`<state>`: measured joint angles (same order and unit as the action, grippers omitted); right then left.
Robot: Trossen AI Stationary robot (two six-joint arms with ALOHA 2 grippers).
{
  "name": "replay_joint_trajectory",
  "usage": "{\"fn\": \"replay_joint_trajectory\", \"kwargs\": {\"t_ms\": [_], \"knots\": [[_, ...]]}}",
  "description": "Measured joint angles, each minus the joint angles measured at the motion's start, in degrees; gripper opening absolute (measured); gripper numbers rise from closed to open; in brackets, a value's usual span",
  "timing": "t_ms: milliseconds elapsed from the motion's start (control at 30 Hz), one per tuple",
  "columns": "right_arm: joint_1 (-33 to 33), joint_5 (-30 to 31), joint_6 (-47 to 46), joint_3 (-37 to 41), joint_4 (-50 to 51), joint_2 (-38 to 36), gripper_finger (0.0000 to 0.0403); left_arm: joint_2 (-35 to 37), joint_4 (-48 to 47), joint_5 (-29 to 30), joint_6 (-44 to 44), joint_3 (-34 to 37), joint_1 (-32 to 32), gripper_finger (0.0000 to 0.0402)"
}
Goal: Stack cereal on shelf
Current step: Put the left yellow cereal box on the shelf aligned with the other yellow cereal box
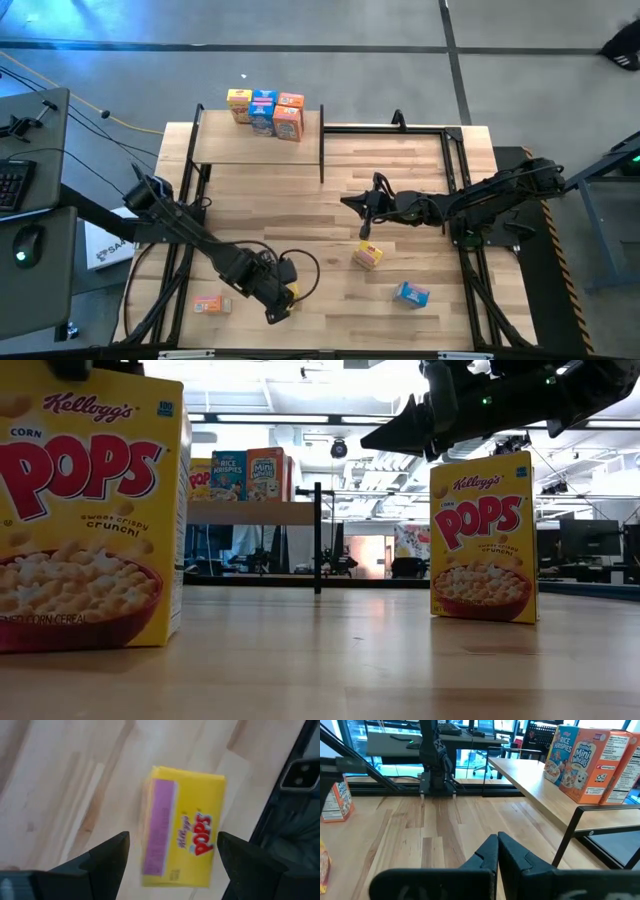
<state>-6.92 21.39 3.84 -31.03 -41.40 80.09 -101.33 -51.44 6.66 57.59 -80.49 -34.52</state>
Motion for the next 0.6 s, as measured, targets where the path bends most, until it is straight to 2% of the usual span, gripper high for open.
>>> {"fn": "replay_joint_trajectory", "kwargs": {"t_ms": [400,600], "knots": [[0.00,-0.22,-0.41,0.00,0.03,0.00,0.0000,-1.04,-0.39,-0.32,-1.82,0.00,0.04,0.0290],[0.02,-0.22,-0.39,0.00,0.02,0.00,0.0000,-1.04,-0.35,-0.33,-3.98,0.00,0.33,0.0246]]}}
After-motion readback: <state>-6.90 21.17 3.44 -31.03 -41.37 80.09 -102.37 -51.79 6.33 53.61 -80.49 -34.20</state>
